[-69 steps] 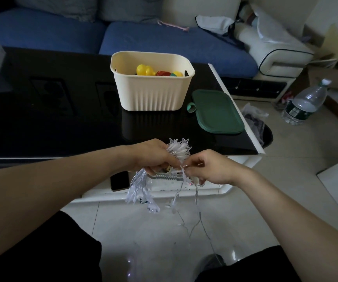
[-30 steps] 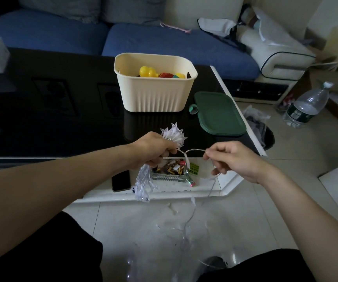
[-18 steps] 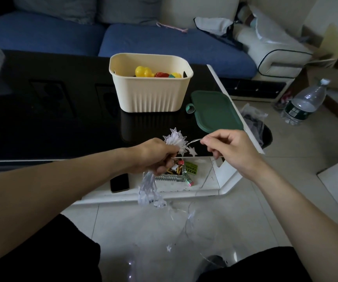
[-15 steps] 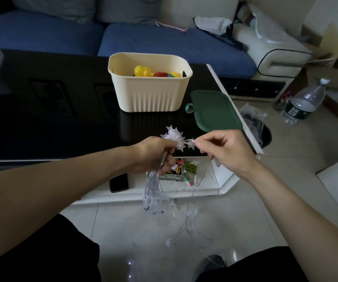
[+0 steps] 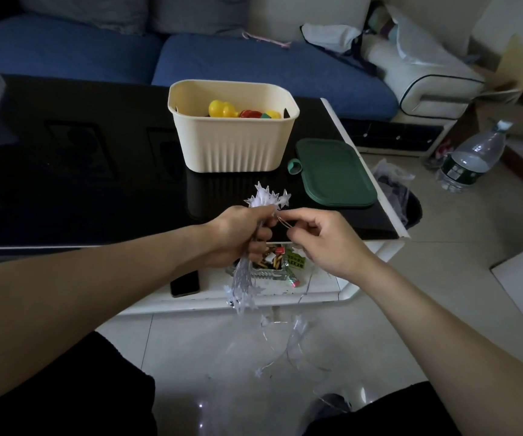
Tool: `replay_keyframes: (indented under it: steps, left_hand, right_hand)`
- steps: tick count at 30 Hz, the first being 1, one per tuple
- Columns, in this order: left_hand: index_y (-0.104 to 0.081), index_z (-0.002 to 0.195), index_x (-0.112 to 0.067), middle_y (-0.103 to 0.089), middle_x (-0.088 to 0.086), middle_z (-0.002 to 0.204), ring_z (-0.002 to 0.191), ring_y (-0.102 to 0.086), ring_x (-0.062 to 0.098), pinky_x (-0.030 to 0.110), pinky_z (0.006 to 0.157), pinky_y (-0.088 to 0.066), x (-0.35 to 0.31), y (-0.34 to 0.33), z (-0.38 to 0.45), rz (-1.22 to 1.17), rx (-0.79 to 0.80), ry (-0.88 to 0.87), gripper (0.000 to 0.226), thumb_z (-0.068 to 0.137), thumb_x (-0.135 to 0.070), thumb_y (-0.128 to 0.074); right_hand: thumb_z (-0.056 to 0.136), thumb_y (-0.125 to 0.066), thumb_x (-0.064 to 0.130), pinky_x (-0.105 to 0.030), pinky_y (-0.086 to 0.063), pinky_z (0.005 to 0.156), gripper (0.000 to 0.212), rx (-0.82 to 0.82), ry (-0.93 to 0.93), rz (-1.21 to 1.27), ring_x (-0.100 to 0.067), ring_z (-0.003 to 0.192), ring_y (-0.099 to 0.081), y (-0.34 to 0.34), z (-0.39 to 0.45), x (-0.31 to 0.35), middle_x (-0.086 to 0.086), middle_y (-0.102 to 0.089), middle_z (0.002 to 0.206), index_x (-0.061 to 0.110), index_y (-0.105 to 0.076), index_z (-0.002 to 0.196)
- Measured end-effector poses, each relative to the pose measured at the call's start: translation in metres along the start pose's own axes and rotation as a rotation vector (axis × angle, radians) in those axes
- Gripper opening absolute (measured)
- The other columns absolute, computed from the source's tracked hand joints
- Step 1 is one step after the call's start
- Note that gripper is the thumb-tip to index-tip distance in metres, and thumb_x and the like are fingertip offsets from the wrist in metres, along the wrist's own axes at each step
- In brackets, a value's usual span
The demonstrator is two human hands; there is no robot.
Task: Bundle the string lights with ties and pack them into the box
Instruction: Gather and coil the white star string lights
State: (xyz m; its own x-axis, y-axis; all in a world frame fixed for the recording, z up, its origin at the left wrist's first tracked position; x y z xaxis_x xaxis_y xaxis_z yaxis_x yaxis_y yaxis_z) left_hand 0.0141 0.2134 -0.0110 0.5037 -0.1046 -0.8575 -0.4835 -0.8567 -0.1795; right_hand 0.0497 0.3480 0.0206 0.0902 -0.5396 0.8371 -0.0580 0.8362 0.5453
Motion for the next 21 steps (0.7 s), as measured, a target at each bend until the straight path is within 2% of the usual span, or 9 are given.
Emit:
replay_keyframes:
  steps: [4, 6, 9, 11, 15, 17, 18, 21]
  left_hand:
    - [-0.046, 0.091, -0.014, -0.03, -0.002, 0.057, 0.045, -0.026, 0.012, 0.024, 0.044, -0.025, 0.003, -0.001, 0.0, -0.013, 0.01, 0.012, 0.034, 0.104, -0.043, -0.037]
    - [-0.047, 0.087, -0.014, -0.03, -0.003, 0.056, 0.045, -0.025, 0.012, 0.024, 0.043, -0.025, 0.003, -0.001, 0.001, -0.026, -0.009, -0.004, 0.033, 0.104, -0.041, -0.038]
    - [-0.042, 0.074, -0.017, -0.03, -0.002, 0.052, 0.042, -0.024, 0.012, 0.023, 0.043, -0.024, 0.001, 0.002, 0.001, -0.047, -0.074, -0.049, 0.034, 0.105, -0.031, -0.041]
    - [-0.044, 0.073, -0.016, -0.032, -0.001, 0.052, 0.042, -0.025, 0.013, 0.023, 0.043, -0.026, -0.003, 0.004, 0.002, -0.082, -0.119, -0.092, 0.034, 0.104, -0.028, -0.043]
    - [-0.052, 0.077, -0.012, -0.033, -0.002, 0.048, 0.04, -0.026, 0.014, 0.023, 0.042, -0.026, -0.013, 0.006, -0.001, -0.11, -0.182, -0.188, 0.026, 0.101, -0.02, -0.046]
    - [-0.051, 0.077, -0.012, -0.033, -0.002, 0.047, 0.041, -0.026, 0.014, 0.025, 0.044, -0.025, -0.014, 0.009, -0.002, -0.119, -0.224, -0.225, 0.025, 0.1, -0.015, -0.043]
    - [-0.049, 0.077, -0.012, -0.033, -0.002, 0.047, 0.041, -0.026, 0.014, 0.026, 0.045, -0.025, -0.015, 0.012, -0.002, -0.127, -0.25, -0.237, 0.024, 0.099, -0.014, -0.041]
    - [-0.046, 0.074, -0.015, -0.033, -0.003, 0.047, 0.04, -0.027, 0.014, 0.027, 0.045, -0.025, -0.021, 0.024, -0.003, -0.173, -0.294, -0.25, 0.025, 0.098, -0.016, -0.04]
  right_hand:
    - [0.102, -0.052, 0.012, -0.035, -0.043, 0.059, 0.042, 0.112, 0.031, -0.153, -0.02, 0.06, -0.053, -0.009, -0.004, 0.009, 0.007, -0.07, 0.077, 0.031, -0.058, 0.139]
    - [0.104, -0.048, 0.017, -0.038, -0.045, 0.064, 0.037, 0.13, 0.081, -0.276, -0.022, 0.068, -0.057, -0.012, -0.005, 0.015, -0.001, -0.065, 0.086, 0.029, -0.059, 0.138]
    - [0.103, -0.051, 0.016, -0.028, -0.042, 0.065, 0.031, 0.102, 0.151, -0.366, -0.011, 0.073, -0.055, -0.016, -0.004, 0.023, 0.002, -0.053, 0.083, 0.022, -0.063, 0.13]
    - [0.097, -0.058, 0.012, -0.019, -0.042, 0.059, 0.038, 0.073, 0.139, -0.302, -0.007, 0.066, -0.055, -0.017, -0.003, 0.023, 0.006, -0.057, 0.081, 0.023, -0.06, 0.133]
    - [0.089, -0.072, 0.015, -0.02, -0.047, 0.058, 0.055, 0.01, 0.078, -0.167, -0.003, 0.059, -0.059, -0.018, -0.003, 0.022, 0.004, -0.066, 0.077, 0.025, -0.049, 0.137]
    - [0.086, -0.078, 0.023, -0.019, -0.048, 0.058, 0.053, -0.026, 0.012, -0.109, -0.003, 0.058, -0.06, -0.02, -0.003, 0.02, 0.0, -0.068, 0.072, 0.025, -0.046, 0.128]
    - [0.087, -0.077, 0.025, -0.022, -0.051, 0.06, 0.047, -0.043, -0.03, -0.078, -0.006, 0.057, -0.062, -0.02, -0.003, 0.018, -0.002, -0.068, 0.069, 0.024, -0.047, 0.122]
    - [0.091, -0.072, 0.031, -0.033, -0.054, 0.062, 0.016, -0.026, -0.081, -0.095, -0.016, 0.059, -0.066, -0.018, -0.001, 0.012, -0.001, -0.069, 0.065, 0.021, -0.06, 0.095]
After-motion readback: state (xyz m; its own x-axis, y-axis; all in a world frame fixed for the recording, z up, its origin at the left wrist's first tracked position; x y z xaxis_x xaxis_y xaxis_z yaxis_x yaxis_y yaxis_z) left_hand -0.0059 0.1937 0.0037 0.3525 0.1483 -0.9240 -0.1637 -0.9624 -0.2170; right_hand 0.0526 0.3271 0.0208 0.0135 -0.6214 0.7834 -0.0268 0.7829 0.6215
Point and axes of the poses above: each hand's wrist, its own z-axis towards the middle knuckle, its own y-axis out of the back of the hand, x = y × z, the point moved 6 cm from there along z, towards the middle knuckle
